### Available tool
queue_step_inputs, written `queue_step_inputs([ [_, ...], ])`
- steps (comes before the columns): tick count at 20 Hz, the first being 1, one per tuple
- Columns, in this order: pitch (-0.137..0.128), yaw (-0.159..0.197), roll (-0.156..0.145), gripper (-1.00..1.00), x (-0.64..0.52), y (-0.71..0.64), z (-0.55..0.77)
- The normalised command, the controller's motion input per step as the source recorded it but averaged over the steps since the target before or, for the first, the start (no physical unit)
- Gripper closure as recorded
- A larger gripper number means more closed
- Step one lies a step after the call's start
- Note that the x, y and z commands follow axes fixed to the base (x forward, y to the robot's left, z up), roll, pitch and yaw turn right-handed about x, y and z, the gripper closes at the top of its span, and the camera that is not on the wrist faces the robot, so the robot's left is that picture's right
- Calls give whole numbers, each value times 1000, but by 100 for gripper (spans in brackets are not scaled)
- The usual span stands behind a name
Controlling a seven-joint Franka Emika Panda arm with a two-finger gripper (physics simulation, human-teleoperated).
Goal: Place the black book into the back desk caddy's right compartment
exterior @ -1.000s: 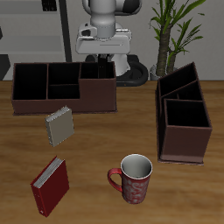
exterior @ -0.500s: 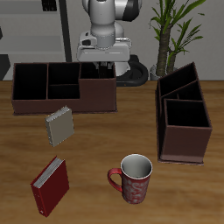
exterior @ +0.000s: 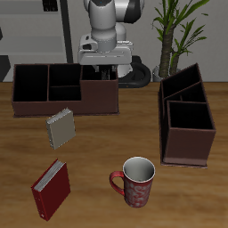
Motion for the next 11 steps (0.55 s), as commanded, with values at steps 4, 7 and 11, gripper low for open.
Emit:
queue_step_inputs([
  [4, 11, 1, 0, -100, 32, -25, 15],
  [7, -19, 3, -10, -100, 10, -76, 169],
  [11, -10, -11, -17, -100, 116, -130, 175],
])
